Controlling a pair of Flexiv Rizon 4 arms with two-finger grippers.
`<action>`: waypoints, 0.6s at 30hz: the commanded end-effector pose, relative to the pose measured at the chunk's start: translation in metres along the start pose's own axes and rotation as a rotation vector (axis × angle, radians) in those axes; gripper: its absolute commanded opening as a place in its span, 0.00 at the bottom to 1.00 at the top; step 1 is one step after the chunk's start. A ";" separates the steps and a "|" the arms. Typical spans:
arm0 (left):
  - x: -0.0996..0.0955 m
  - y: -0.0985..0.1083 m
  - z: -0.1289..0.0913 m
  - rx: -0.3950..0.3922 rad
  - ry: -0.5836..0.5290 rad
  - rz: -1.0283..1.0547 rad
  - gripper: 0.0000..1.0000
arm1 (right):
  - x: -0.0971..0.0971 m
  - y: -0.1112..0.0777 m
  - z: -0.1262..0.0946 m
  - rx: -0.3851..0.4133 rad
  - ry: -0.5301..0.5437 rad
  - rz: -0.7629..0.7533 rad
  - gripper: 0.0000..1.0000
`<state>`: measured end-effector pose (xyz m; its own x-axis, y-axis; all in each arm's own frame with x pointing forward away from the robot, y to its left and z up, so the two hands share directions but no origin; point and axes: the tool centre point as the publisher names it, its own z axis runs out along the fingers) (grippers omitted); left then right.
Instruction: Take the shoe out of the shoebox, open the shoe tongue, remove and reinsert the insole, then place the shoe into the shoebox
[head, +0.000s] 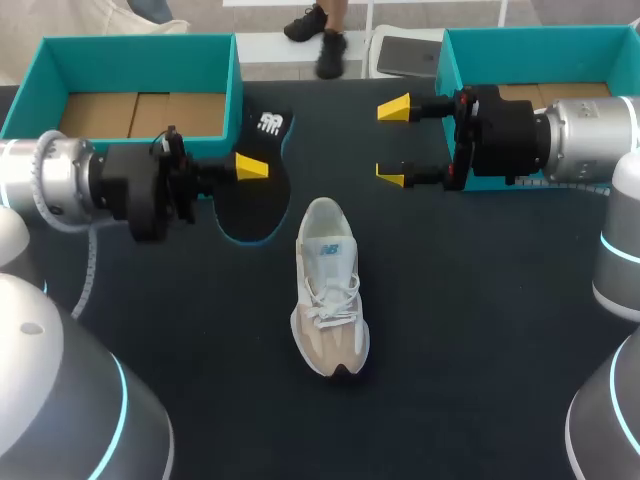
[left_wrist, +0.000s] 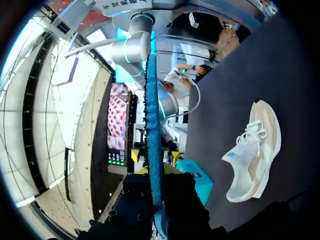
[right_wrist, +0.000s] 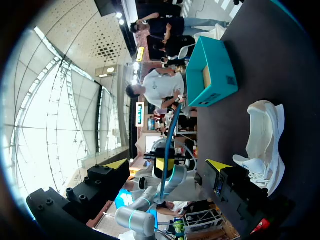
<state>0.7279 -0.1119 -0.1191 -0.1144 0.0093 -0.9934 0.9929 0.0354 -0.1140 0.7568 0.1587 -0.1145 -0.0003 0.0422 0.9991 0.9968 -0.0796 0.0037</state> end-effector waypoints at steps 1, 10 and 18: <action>-0.022 -0.024 -0.010 0.008 0.260 -0.725 0.00 | 0.000 -0.001 0.001 -0.002 -0.003 0.001 1.00; -0.015 -0.028 -0.021 -0.018 0.372 -1.234 0.00 | 0.000 -0.001 0.001 -0.002 -0.003 0.001 1.00; -0.017 -0.029 -0.013 0.036 0.311 -1.605 0.00 | 0.000 -0.001 0.001 -0.002 -0.003 0.001 1.00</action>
<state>0.6954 -0.0957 -0.1041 -0.6585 0.1421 -0.7391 0.7523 0.0957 -0.6519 0.7568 0.1585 -0.1146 -0.0003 0.0417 0.9991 0.9968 -0.0796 0.0036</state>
